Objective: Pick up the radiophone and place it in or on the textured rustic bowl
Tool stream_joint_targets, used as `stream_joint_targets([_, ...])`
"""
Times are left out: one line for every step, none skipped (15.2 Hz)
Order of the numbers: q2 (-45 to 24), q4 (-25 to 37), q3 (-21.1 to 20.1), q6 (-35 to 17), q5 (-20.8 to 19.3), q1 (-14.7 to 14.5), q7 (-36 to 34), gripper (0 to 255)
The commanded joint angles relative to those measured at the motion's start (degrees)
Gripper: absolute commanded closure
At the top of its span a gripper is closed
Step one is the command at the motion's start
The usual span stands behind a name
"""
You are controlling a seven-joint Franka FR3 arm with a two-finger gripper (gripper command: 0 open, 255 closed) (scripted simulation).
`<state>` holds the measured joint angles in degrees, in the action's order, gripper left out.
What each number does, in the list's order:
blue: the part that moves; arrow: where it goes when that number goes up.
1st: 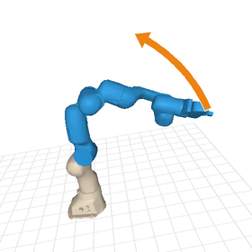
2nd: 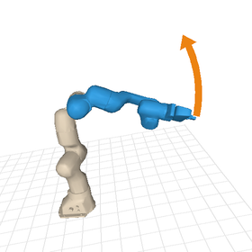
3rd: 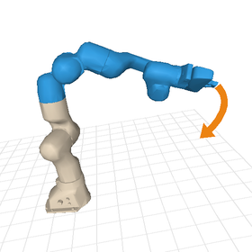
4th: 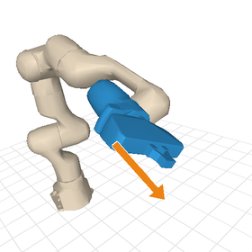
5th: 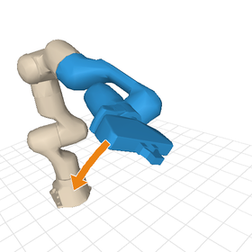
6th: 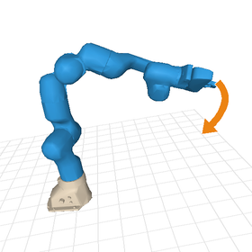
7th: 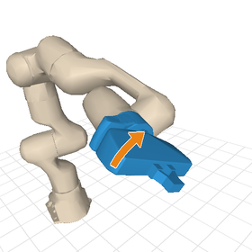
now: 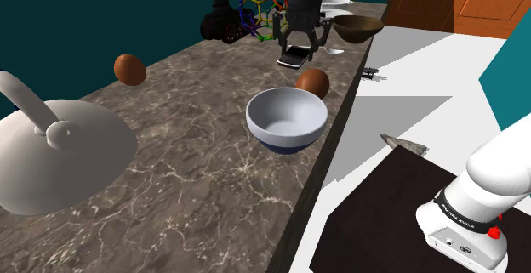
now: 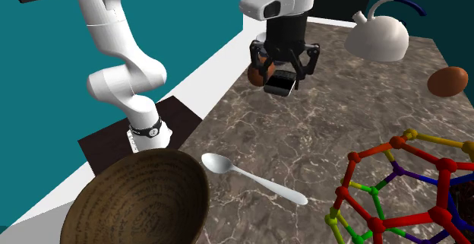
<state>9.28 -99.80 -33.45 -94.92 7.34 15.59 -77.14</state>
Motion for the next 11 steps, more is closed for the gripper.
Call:
stream_joint_targets([-0.55,2.10,-0.11,1.62,-0.30,0.02,-0.34,255])
stream_joint_targets([-0.79,3.10,-0.14,2.42,-0.44,0.04,-0.47,255])
stream_joint_targets([-1.06,4.13,-0.18,3.21,-0.58,0.05,-0.62,255])
stream_joint_targets([-1.34,5.18,-0.23,4.02,-0.74,0.05,-0.77,255])
stream_joint_targets([-1.64,6.25,-0.29,4.82,-0.90,0.06,-0.92,255])
stream_joint_targets([-1.96,7.34,-0.35,5.64,-1.07,0.06,-1.09,255])
stream_joint_targets([-2.30,8.46,-0.43,6.45,-1.26,0.05,-1.26,255])
stream_joint_targets([-2.66,9.60,-0.51,7.28,-1.45,0.04,-1.45,255])
stream_joint_targets([-3.04,10.76,-0.60,8.11,-1.66,0.02,-1.64,255])
stream_joint_targets([-3.45,11.95,-0.70,8.95,-1.88,0.00,-1.84,255])
stream_joint_targets([-3.88,13.17,-0.81,9.80,-2.12,-0.04,-2.06,255])
